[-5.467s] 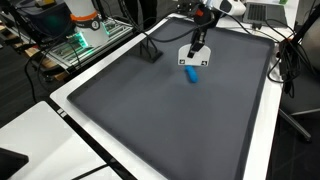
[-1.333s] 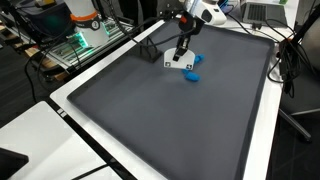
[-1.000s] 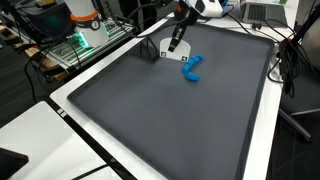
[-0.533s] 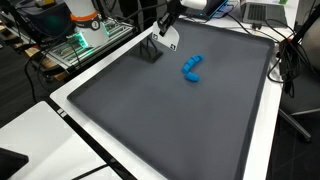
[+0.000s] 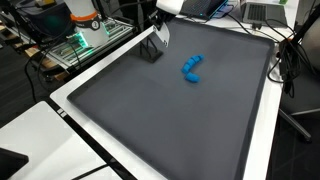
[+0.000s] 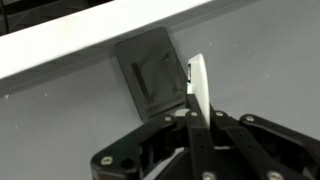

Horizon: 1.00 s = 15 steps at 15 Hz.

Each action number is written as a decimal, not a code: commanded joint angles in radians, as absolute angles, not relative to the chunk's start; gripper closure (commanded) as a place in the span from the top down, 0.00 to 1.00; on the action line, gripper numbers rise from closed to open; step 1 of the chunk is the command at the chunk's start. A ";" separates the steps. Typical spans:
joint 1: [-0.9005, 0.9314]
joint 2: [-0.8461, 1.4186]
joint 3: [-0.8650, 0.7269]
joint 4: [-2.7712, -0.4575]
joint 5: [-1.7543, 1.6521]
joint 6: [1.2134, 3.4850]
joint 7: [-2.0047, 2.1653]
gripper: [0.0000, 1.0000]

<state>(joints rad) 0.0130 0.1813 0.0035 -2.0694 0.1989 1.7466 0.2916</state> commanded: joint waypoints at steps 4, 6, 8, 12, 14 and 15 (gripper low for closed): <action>0.011 0.067 -0.016 -2.248 0.349 1.853 0.492 0.01; 0.018 0.046 -0.013 -2.291 0.345 1.909 0.557 0.01; 0.014 0.030 -0.012 -2.333 0.375 1.954 0.597 0.01; 0.013 0.004 -0.008 -2.405 0.415 2.036 0.666 0.01; 0.012 -0.010 -0.008 -2.439 0.428 2.074 0.695 0.01; 0.011 -0.015 -0.007 -2.453 0.433 2.090 0.707 0.01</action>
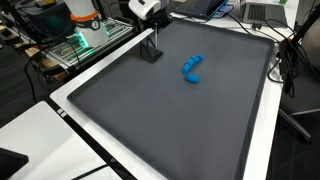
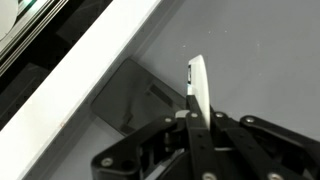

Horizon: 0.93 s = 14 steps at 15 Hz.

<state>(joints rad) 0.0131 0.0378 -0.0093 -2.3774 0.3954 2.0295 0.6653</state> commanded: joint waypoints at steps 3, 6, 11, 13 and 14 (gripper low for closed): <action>0.007 -0.029 -0.008 -2.493 0.482 2.138 0.698 0.01; 0.008 -0.040 -0.005 -2.529 0.515 2.194 0.705 0.01; 0.011 -0.061 0.000 -2.591 0.530 2.299 0.738 0.01; 0.012 -0.073 0.003 -2.615 0.544 2.339 0.756 0.01; 0.013 -0.080 0.004 -2.627 0.558 2.358 0.763 0.01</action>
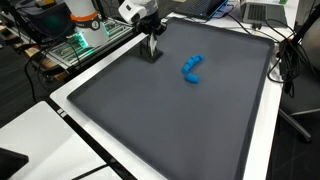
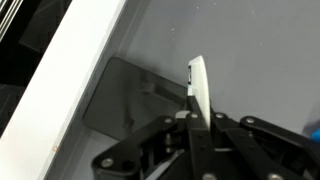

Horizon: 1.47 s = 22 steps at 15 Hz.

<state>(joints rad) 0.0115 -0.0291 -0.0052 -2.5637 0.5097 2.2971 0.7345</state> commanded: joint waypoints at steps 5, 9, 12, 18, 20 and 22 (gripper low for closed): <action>0.014 -0.103 0.008 -2.672 0.668 2.421 0.760 0.01; 0.019 -0.111 0.019 -2.700 0.703 2.497 0.769 0.01; 0.023 -0.100 0.030 -2.706 0.704 2.540 0.792 0.01; 0.025 -0.095 0.038 -2.717 0.714 2.579 0.811 0.01; 0.026 -0.089 0.038 -2.719 0.727 2.589 0.807 0.01; 0.028 -0.084 0.040 -2.721 0.746 2.597 0.801 0.01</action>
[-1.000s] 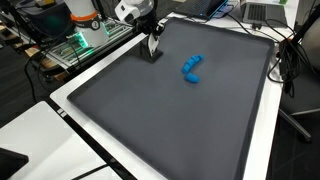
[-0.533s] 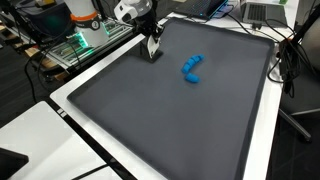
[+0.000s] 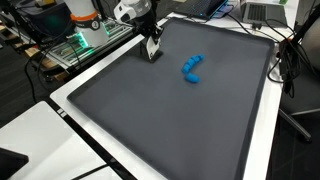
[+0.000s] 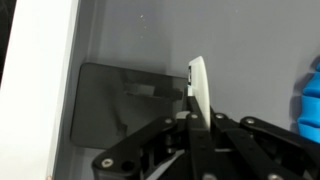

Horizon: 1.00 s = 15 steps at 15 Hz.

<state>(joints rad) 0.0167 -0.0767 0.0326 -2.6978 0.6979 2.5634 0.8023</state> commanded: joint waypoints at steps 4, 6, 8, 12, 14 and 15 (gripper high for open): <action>0.034 -0.073 0.047 -2.720 0.756 2.624 0.815 0.01; 0.035 -0.065 0.050 -2.720 0.750 2.639 0.823 0.01; 0.037 -0.058 0.052 -2.719 0.749 2.648 0.827 0.01; 0.040 -0.042 0.056 -2.718 0.741 2.670 0.844 0.01; 0.043 -0.036 0.057 -2.719 0.747 2.685 0.844 0.01; 0.043 -0.033 0.058 -2.719 0.743 2.691 0.849 0.01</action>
<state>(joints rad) 0.0322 -0.0398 0.0504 -2.7042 0.7269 2.6496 0.8293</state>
